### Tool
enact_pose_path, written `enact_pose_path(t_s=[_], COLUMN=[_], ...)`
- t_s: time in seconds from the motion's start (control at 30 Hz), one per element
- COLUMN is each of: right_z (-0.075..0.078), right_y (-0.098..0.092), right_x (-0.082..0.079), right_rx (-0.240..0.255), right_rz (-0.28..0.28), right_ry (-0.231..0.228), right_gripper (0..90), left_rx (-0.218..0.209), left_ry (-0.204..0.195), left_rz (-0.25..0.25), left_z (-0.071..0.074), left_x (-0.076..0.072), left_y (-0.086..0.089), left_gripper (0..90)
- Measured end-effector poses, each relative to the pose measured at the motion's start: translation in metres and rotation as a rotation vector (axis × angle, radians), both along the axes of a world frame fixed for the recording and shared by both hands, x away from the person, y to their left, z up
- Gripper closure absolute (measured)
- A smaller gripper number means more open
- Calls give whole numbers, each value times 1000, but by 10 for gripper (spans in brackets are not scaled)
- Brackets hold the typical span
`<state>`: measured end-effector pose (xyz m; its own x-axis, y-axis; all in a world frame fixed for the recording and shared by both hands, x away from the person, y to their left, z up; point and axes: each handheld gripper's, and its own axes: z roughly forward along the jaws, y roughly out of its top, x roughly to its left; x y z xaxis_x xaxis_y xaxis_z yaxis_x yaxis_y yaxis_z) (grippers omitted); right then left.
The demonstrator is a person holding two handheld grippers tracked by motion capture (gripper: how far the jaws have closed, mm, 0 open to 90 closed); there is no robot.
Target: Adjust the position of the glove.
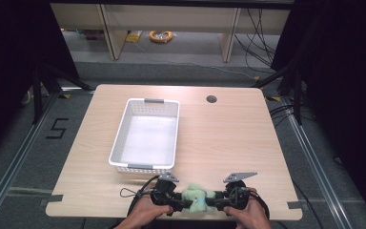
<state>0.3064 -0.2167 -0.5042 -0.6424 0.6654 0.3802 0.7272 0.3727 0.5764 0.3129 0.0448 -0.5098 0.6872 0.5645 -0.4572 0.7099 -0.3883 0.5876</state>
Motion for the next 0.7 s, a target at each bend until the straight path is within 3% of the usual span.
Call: enact_pose_path(t_s=[0.13, 0.17, 0.23, 0.27, 0.37, 0.5, 0.57, 0.6, 0.63, 0.67, 0.7], right_z=[-1, -1, -2, -1, -2, -1, -1, 0, 1, 1, 1], right_y=[0, -1, -1, -2, -4, -6, -6, -6, -6, -6, -6], right_x=[0, 1, 1, 1, 0, 0, -1, -2, -3, -3, -3], right_rx=[22, 23, 40, 38, 48, 71, 73, 60, 59, 57, 57], right_rz=[10, 20, 37, 29, 24, 34, 36, 28, 29, 30, 30], right_ry=[18, 4, -5, -7, -15, -5, -13, -22, -28, -32, -32], right_gripper=[614, 634, 667, 677, 704, 724, 729, 731, 735, 736, 736], left_rx=[-12, -38, -44, -18, -15, -25, -50, -28, -56, -56, -23], left_ry=[5, 5, 3, 7, 2, -8, -23, -18, -18, -18, -19], left_rz=[-3, -1, -2, 0, -8, -8, -5, -13, -19, -19, -18], left_z=[0, -1, -1, 1, 2, 3, 3, 5, 4, 4, 6], left_x=[0, -1, -1, -1, 0, -1, -1, -1, -1, -1, -2], left_y=[0, -1, -1, 0, 1, 1, 1, 2, 2, 2, 3], left_gripper=[609, 631, 661, 672, 700, 726, 737, 741, 746, 748, 748])
